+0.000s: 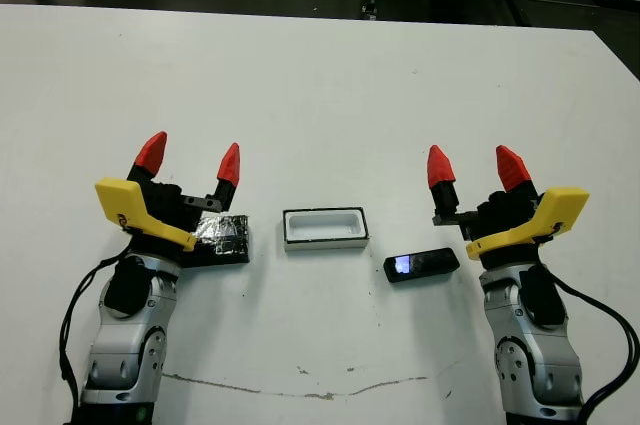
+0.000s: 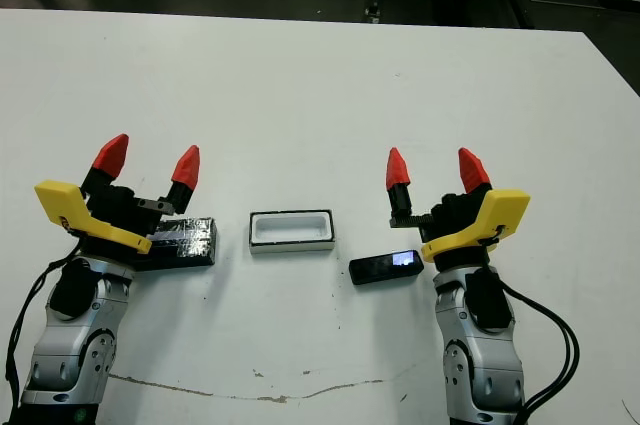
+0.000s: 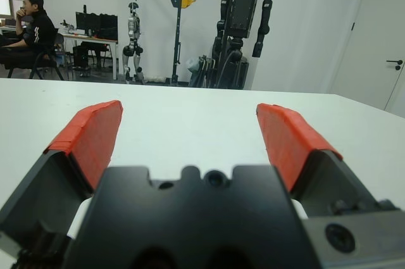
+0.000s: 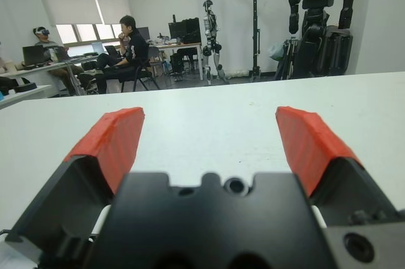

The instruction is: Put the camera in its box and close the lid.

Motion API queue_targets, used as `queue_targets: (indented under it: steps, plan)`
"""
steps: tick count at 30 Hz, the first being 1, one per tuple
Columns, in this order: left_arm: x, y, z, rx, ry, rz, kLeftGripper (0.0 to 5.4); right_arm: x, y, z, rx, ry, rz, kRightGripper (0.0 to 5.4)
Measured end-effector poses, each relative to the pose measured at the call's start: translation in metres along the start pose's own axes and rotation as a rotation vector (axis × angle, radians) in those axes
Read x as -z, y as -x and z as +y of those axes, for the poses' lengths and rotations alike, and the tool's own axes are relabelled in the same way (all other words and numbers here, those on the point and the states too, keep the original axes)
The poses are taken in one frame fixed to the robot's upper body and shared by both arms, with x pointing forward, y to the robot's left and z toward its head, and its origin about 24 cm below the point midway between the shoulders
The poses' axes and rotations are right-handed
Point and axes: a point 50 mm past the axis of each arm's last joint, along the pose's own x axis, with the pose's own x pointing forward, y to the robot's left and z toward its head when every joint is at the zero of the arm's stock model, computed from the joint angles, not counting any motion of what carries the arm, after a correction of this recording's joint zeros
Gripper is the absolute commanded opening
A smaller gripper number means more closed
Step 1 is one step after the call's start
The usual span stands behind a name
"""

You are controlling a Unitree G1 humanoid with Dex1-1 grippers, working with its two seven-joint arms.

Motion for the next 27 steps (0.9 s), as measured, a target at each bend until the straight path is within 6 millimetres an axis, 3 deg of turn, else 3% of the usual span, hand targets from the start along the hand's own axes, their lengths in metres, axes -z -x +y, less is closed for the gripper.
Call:
queue_targets:
  steps: [9,16,21,27]
  plan:
    - [0.0,0.0,0.0,0.0,0.0,0.001,5.39,-0.001,-0.001,-0.002,-0.011,0.011,-0.002,5.4]
    - [0.0,0.0,0.0,-0.001,0.002,0.002,5.39,-0.023,-0.016,-0.018,-0.057,0.09,-0.076,5.4]
    - [0.0,0.0,0.0,-0.001,0.0,0.002,5.39,-0.033,-0.026,-0.025,-0.181,0.181,-0.066,5.4]
    - [0.0,0.0,0.0,0.0,-0.001,0.001,5.39,-0.067,-0.049,-0.041,-0.435,0.31,-0.008,5.4]
